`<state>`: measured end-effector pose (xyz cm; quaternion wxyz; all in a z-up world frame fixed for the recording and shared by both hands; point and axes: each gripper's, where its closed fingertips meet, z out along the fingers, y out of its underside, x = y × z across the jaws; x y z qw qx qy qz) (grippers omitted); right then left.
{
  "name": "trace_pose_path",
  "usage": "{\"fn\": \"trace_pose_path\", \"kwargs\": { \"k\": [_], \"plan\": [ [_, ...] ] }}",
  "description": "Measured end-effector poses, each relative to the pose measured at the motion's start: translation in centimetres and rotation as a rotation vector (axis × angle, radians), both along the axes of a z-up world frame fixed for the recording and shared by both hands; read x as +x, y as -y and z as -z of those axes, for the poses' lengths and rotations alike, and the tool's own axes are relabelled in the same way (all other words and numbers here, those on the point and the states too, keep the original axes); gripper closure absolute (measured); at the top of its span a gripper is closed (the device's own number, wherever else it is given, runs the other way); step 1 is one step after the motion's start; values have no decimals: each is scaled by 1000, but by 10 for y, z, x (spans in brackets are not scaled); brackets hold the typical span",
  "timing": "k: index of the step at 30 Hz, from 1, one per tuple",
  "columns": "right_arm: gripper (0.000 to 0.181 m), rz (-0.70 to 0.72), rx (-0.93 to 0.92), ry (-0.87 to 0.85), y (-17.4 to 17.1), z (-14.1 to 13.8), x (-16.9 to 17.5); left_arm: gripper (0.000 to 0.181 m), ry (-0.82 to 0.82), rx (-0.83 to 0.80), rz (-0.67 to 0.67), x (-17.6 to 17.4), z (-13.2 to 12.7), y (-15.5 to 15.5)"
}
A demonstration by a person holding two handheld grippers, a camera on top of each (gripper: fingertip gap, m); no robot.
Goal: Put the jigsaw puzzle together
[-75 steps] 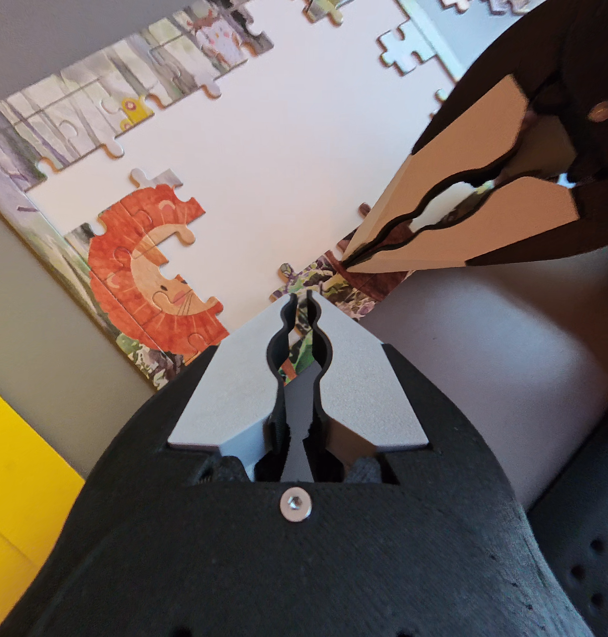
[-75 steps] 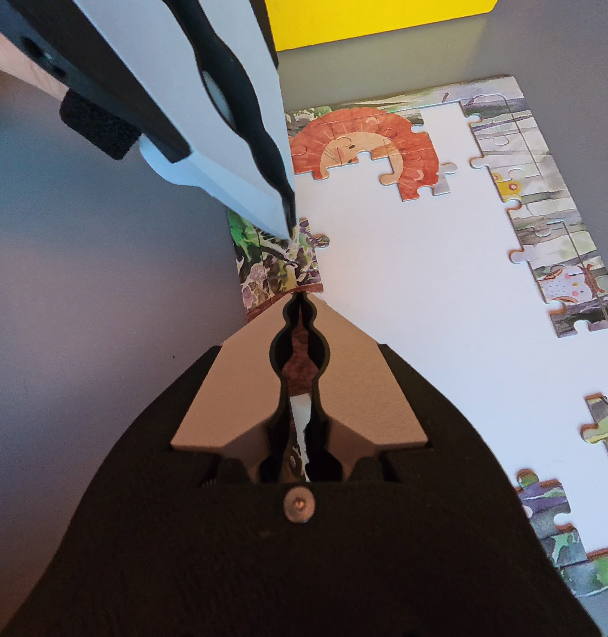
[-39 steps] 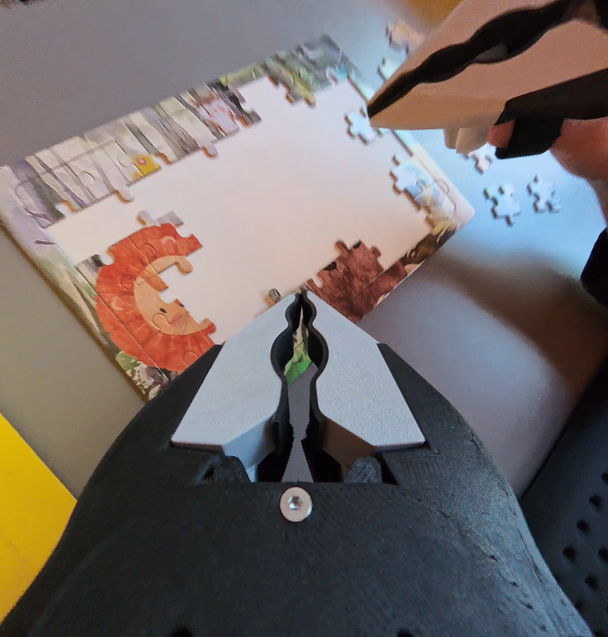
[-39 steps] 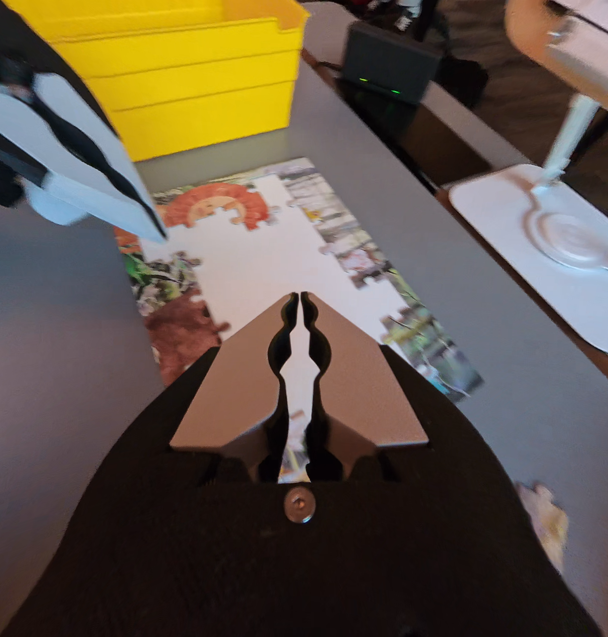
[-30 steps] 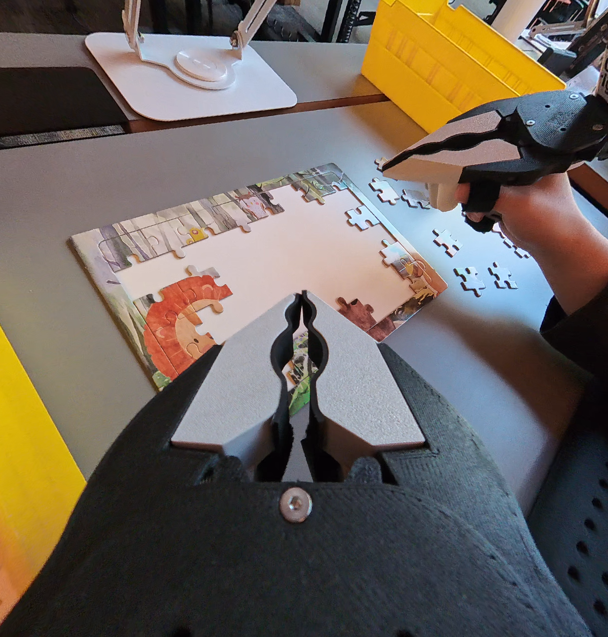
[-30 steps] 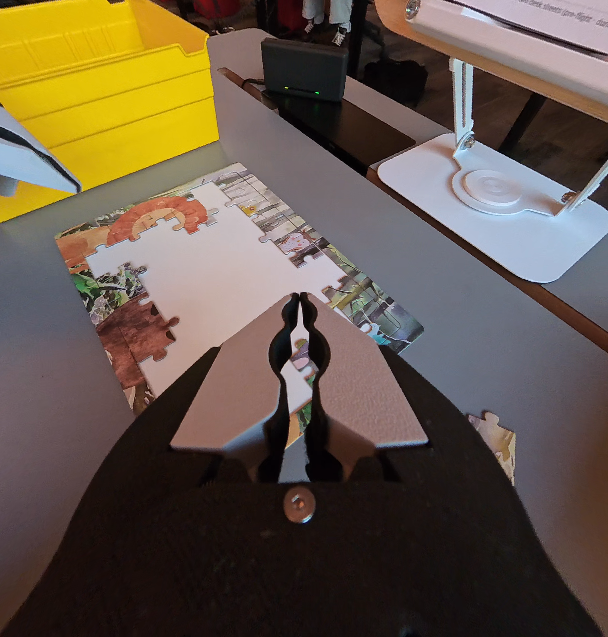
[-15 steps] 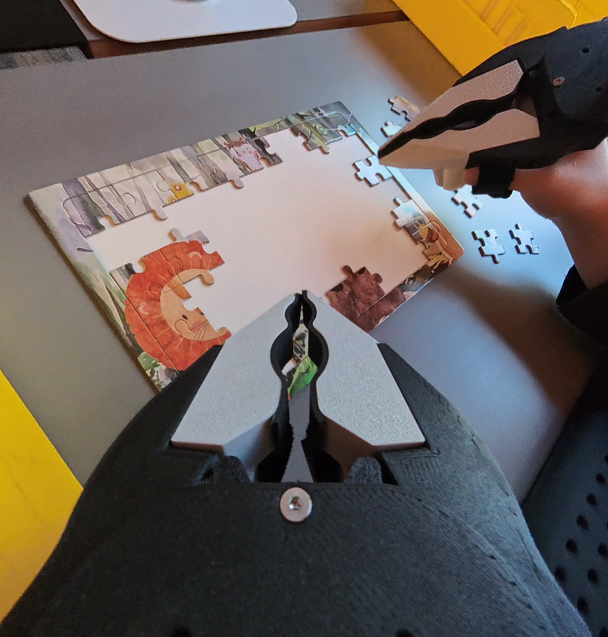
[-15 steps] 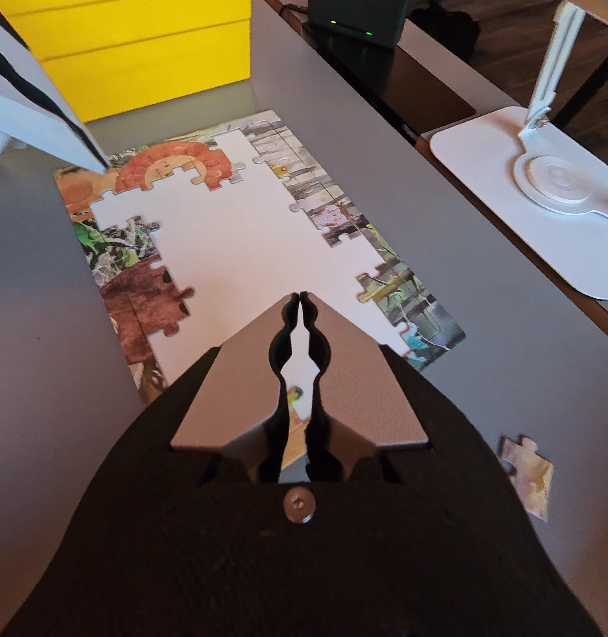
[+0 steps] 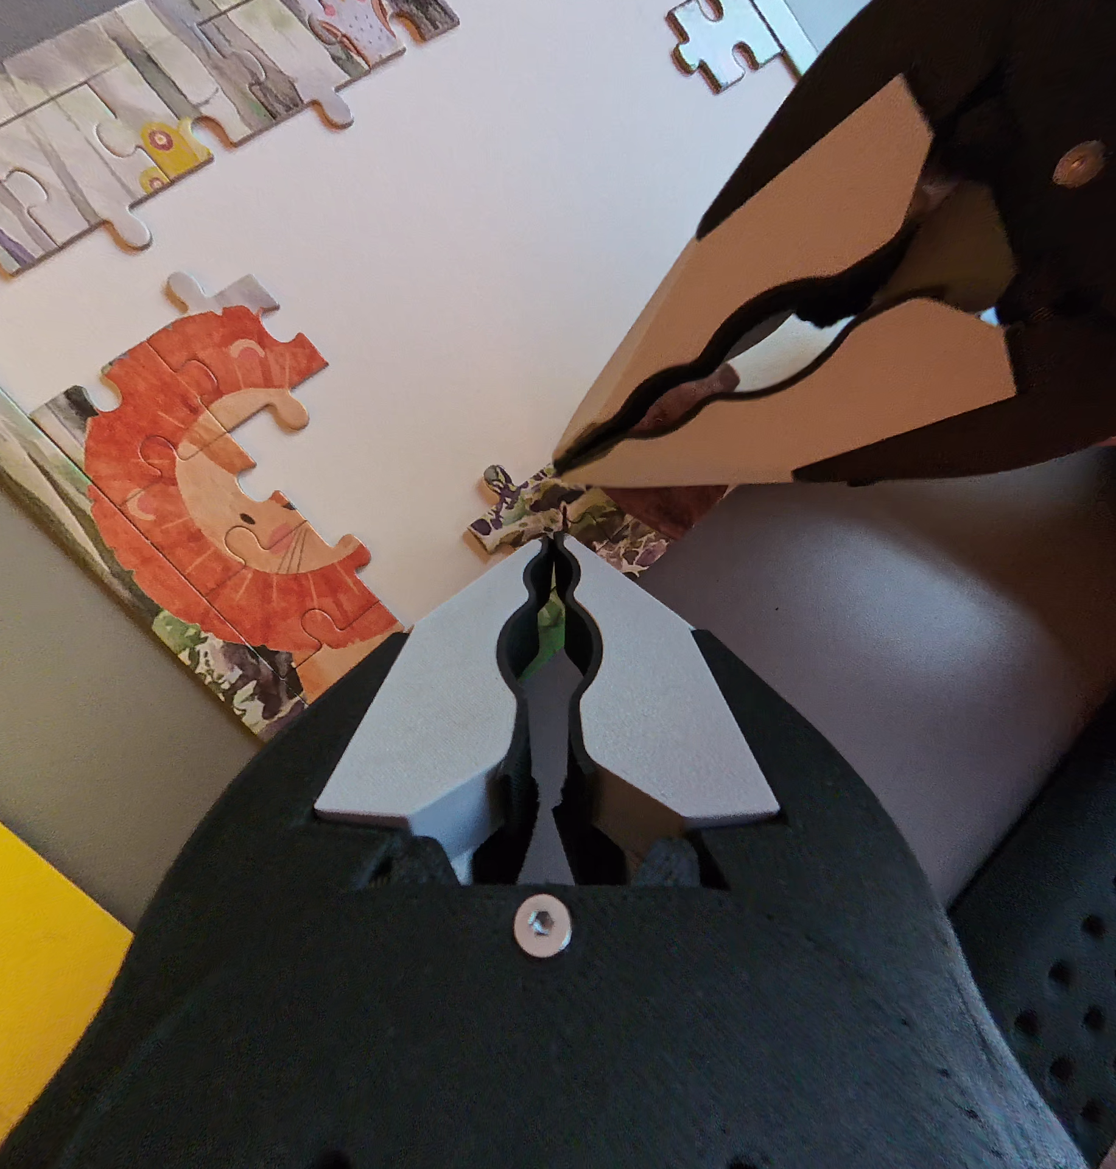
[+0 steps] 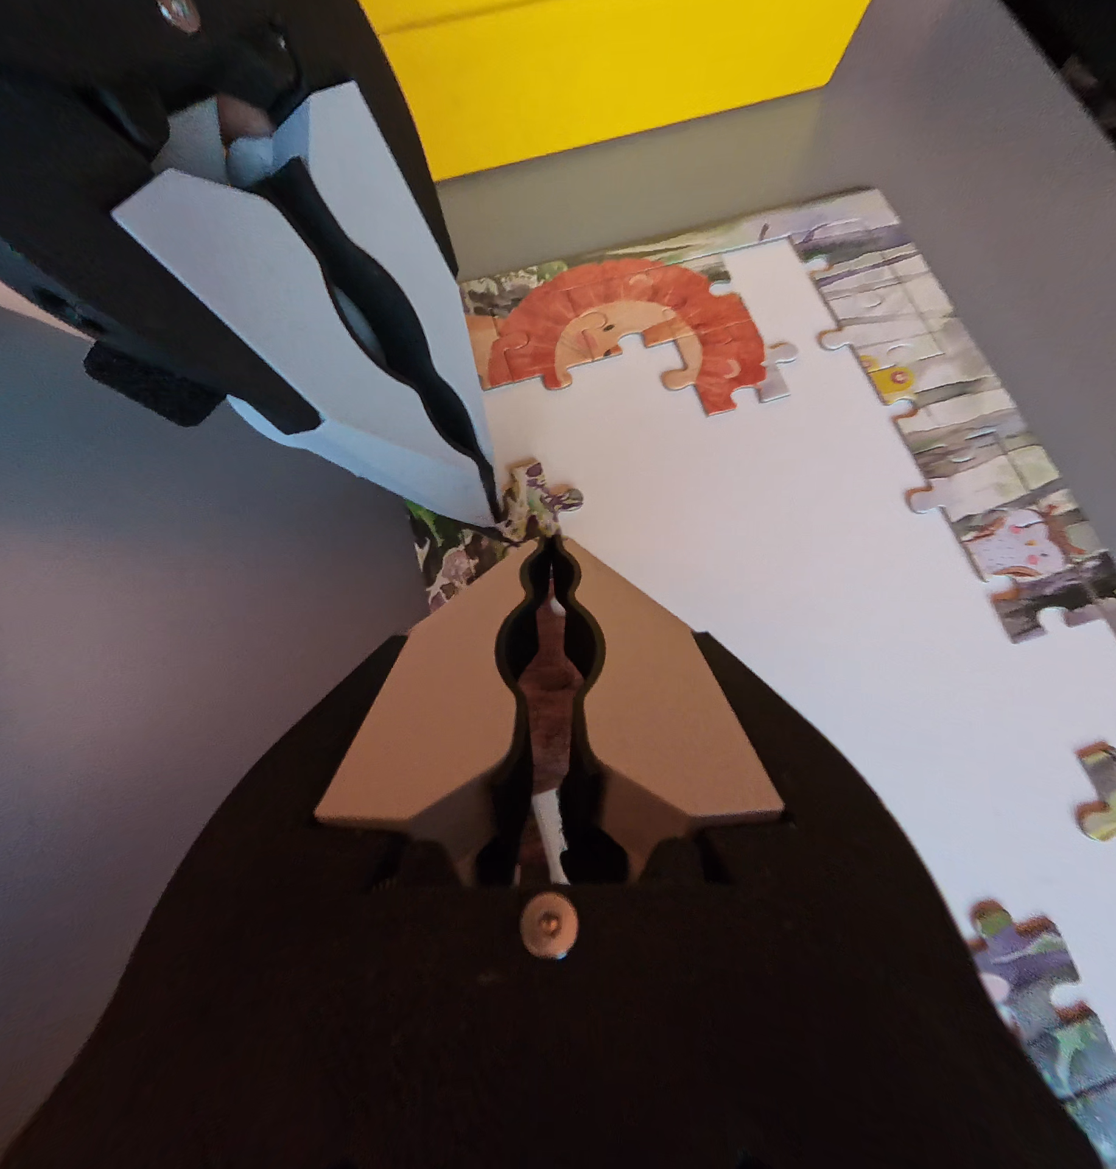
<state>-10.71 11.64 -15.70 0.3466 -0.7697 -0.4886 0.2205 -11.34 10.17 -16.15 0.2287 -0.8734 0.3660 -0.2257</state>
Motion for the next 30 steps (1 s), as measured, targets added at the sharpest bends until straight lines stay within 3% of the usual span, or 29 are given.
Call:
{"fn": "trace_pose_path", "kwargs": {
  "k": [15,19,30],
  "plan": [
    [181,-3,-21,-4,2,5,-1,181,16,-35,-2,-1,0,2],
    [181,4,-15,-80,1,-9,-4,181,33,-5,-17,-3,-10,0],
    [181,-14,38,47,1,5,-1,181,-13,-43,-7,-8,1,2]
  ]
}}
